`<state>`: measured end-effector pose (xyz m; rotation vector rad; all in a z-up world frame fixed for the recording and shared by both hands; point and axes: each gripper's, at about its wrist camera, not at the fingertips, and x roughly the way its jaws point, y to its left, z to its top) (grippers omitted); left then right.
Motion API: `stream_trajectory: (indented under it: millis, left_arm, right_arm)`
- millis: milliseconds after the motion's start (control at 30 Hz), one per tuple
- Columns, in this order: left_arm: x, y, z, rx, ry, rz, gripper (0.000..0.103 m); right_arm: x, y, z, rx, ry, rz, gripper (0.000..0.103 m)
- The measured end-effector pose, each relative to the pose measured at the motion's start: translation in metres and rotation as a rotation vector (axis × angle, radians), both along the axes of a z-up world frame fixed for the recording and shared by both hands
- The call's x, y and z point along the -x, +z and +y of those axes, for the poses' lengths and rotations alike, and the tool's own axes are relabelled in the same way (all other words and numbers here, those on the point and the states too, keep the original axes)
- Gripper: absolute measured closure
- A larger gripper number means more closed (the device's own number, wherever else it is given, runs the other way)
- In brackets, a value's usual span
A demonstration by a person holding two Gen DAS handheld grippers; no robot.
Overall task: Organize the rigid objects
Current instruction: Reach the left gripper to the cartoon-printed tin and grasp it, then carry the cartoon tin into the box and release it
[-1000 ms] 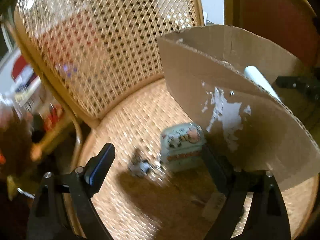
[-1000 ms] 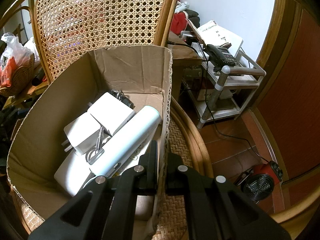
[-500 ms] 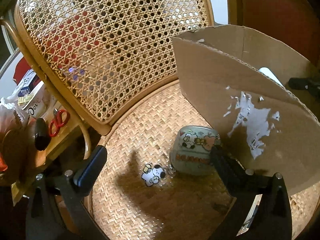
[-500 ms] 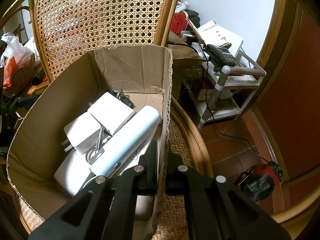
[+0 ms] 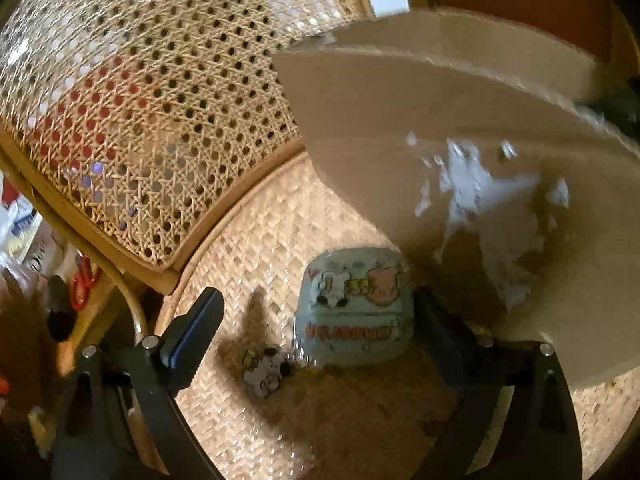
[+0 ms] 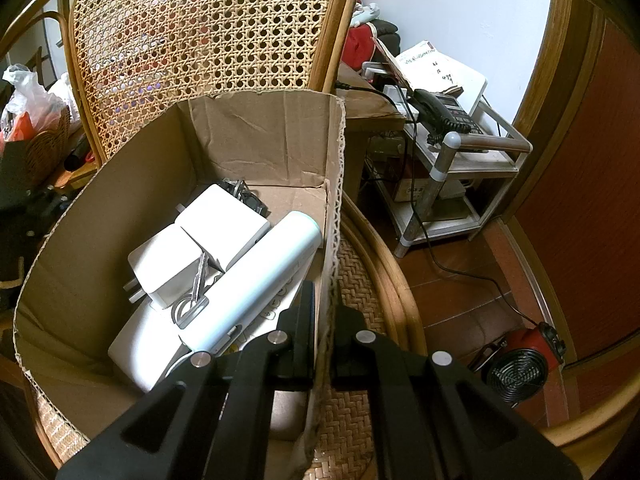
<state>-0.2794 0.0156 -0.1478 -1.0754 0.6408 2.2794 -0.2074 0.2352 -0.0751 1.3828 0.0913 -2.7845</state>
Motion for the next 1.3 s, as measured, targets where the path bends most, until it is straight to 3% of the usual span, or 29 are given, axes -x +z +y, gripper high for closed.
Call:
stream_trajectory:
  millis: [33,67,100,233,433,633,800,867,967,1100,1300]
  left_arm:
    - [0.003,0.000,-0.003,-0.039,0.014,-0.035,0.017]
    - [0.009,0.000,-0.008,-0.098,0.031,-0.107,0.037]
    - [0.015,0.000,-0.015,-0.169,0.061,-0.178,0.044]
    - [0.015,0.003,-0.019,-0.150,0.112,-0.180,0.045]
    - [0.006,0.032,-0.025,-0.204,0.169,-0.152,0.045]
    - [-0.011,0.089,-0.033,-0.370,0.207,-0.072,0.045]
    - [-0.031,0.140,-0.006,-0.479,0.084,-0.004,0.045]
    - [-0.041,0.151,0.010,-0.486,0.015,0.005,0.045]
    - [-0.051,0.144,0.035,-0.453,-0.028,-0.034,0.045]
    - [-0.054,0.119,0.062,-0.377,-0.026,-0.085,0.044]
    - [-0.055,0.098,0.076,-0.333,-0.003,-0.139,0.045]
  right_arm:
    - [0.000,0.000,0.000,0.000,0.001,-0.001,0.097]
    - [0.000,0.000,-0.001,-0.001,0.002,-0.001,0.097]
    - [-0.001,0.000,-0.001,-0.002,0.000,0.000,0.097]
    - [-0.001,0.000,-0.001,-0.002,0.000,0.000,0.097]
    - [0.000,0.000,0.000,0.000,0.000,0.000,0.097]
    - [-0.001,0.000,0.000,-0.001,0.000,0.000,0.097]
    - [0.000,0.001,0.000,0.000,0.002,0.001,0.097]
    - [-0.001,0.001,0.000,0.001,0.001,0.001,0.097]
    - [-0.001,0.001,0.000,0.000,0.000,0.000,0.097]
    - [0.000,0.001,0.000,0.000,0.002,0.000,0.097]
    - [-0.001,0.001,0.000,-0.001,0.003,0.000,0.097]
